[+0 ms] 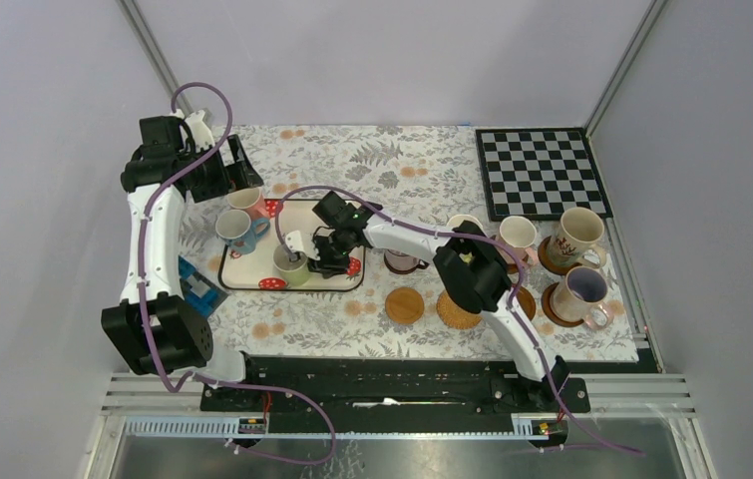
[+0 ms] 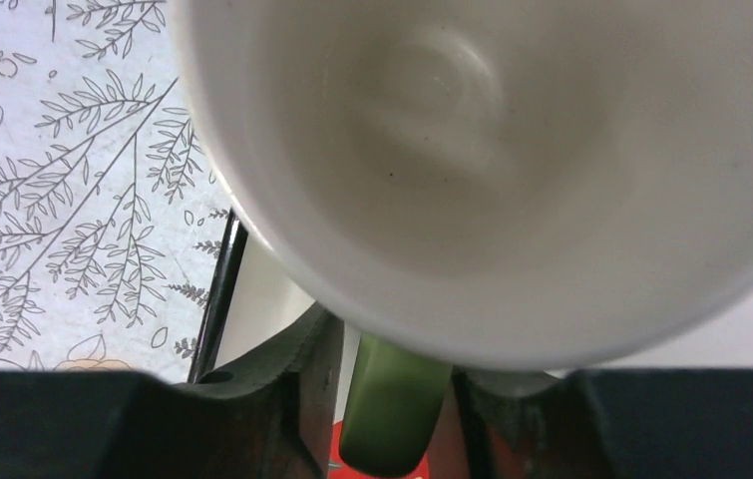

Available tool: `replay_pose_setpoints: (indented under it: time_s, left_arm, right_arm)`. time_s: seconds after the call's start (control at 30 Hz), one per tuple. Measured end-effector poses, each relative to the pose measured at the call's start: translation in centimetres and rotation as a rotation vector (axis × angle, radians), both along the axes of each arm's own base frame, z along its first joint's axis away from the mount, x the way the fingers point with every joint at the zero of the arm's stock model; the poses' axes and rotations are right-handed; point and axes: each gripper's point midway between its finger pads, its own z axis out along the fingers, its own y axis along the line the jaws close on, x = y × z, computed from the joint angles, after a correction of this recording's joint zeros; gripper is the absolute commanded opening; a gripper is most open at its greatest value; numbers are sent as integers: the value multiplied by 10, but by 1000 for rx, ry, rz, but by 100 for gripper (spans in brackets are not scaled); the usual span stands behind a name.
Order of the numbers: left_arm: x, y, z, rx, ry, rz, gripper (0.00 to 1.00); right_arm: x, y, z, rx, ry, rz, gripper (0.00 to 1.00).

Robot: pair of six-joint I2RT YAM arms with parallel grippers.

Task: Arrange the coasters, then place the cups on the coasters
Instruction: Pick up the cup from the tray.

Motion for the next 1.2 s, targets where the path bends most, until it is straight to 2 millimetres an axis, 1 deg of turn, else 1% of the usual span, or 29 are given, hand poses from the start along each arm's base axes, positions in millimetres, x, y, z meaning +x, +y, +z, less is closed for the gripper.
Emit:
replay_pose_setpoints:
  time_s: [0.07,0.17,0.3,0.47,0.57,0.67,0.77,0.8,0.9,1.0,1.1,1.2]
  left_arm:
    - [0,0,0,-3,-1,-2,99]
    - [0,-1,0,-8,-1,-5,99]
    - [0,-3,-1,-19,0,-8,99]
    - [2,-4,-1,-23,-8,-11,99]
    - [2,-4,0,-24,-10,-11,99]
    - [2,-4,-1,-26,-9,-10,99]
    - [2,-5,-4,-30,-4,-11,99]
    - [2,-5,-5,-32,0,-10,99]
    - [1,-5,-8,-37,6,-8,99]
    - [1,-6,-7,-42,4,-11,99]
    - [3,-7,-6,-48,-7,-14,99]
    - [4,-9,-4,-56,-14,-21,99]
  right_arm:
    - [0,1,4,17,3,-20,60]
    - [2,6,11,40,5,-44,60]
    - [5,11,21,69,7,-70,56]
    - [6,15,31,96,10,-93,48]
    - [6,15,31,93,19,-102,39]
    - [5,15,31,92,25,-108,28]
    - [5,14,31,88,27,-112,6]
    - [6,14,33,92,25,-114,0]
    - [3,8,33,88,20,-126,0]
    - [-3,-6,36,87,6,-152,0]
    - [-12,-23,44,89,5,-187,0]
    - [-19,-35,54,104,26,-228,0]
